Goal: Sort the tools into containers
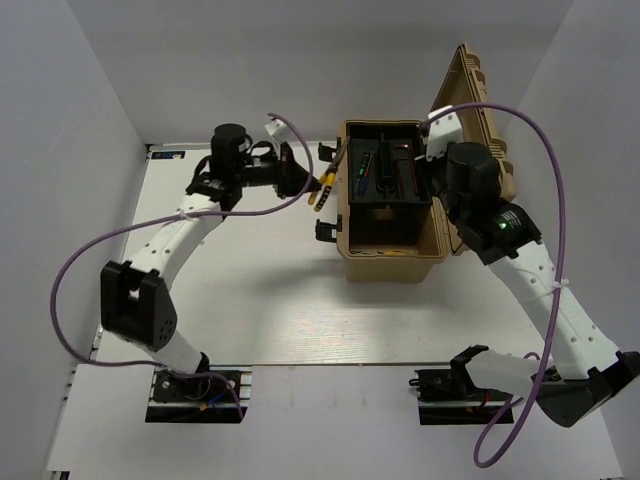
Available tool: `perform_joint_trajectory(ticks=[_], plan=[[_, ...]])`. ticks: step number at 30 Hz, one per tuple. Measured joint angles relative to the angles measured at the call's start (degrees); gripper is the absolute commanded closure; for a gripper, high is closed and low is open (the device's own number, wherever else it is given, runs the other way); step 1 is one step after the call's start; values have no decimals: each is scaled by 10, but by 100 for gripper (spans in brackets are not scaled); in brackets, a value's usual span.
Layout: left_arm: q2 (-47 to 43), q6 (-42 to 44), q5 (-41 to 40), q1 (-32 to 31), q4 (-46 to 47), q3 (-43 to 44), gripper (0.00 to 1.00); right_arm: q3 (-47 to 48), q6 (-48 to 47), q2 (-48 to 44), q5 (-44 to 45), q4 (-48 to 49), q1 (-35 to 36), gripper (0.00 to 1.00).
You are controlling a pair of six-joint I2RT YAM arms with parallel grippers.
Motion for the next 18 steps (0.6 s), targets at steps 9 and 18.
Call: perform_joint_trajectory(ticks=[9,18], plan=[[142,-30,110,-81,57,85,100,40,34,-4,14,2,-37,100],[275,43,101,-140,-54,253,100,38,52,-9,-5,0,-55,100]])
